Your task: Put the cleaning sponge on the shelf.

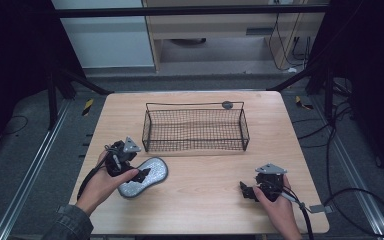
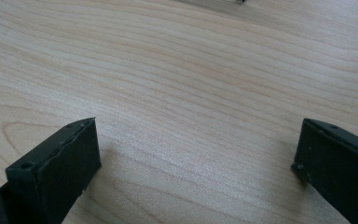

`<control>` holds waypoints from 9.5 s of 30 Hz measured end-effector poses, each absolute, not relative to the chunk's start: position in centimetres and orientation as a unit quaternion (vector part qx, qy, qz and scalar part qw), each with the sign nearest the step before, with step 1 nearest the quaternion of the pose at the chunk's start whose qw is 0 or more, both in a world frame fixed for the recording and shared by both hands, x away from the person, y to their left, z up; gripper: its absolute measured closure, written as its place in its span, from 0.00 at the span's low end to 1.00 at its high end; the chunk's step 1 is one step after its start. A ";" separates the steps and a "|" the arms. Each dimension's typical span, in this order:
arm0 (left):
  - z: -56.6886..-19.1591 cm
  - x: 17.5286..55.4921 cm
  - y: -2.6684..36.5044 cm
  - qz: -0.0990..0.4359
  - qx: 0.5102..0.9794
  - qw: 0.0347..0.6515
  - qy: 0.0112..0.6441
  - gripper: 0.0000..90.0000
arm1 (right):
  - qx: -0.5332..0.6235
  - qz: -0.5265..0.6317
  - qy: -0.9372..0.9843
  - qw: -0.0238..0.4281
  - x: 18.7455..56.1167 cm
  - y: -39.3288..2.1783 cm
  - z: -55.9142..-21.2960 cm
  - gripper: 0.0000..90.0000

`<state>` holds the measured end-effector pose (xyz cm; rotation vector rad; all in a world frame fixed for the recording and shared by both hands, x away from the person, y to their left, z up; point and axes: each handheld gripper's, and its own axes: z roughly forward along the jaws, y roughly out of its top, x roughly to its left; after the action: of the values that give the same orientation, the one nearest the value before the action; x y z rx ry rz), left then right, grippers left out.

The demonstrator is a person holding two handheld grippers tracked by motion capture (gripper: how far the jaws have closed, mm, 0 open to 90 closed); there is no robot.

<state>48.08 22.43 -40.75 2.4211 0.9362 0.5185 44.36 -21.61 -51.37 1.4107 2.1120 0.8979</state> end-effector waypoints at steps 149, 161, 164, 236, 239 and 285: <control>-40.4 49.4 21.4 0.164 0.932 0.181 0.267 0.10 | 0.500 0.328 0.772 0.215 44.8 -21.3 -51.3 0.00; -38.2 49.6 21.2 0.184 0.932 0.180 0.254 0.10 | 0.500 0.328 0.772 0.215 44.8 -21.3 -51.3 0.00; -37.4 49.9 21.1 0.191 0.933 0.178 0.249 0.10 | 0.500 0.328 0.772 0.215 44.8 -21.3 -51.3 0.00; -31.7 58.5 14.0 0.277 0.939 0.143 0.144 0.11 | 0.496 0.330 0.774 0.213 44.9 -21.3 -51.3 0.00; -32.0 58.7 13.5 0.283 0.940 0.136 0.135 0.11 | 0.495 0.329 0.775 0.214 44.9 -21.3 -51.3 0.00; -36.8 62.9 12.7 0.266 0.951 0.117 0.106 0.10 | 0.497 0.328 0.774 0.216 45.0 -21.2 -51.4 0.00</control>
<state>62.92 12.68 -36.84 2.7828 0.3106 0.7781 44.97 -21.20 -51.35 1.3774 2.1442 0.9095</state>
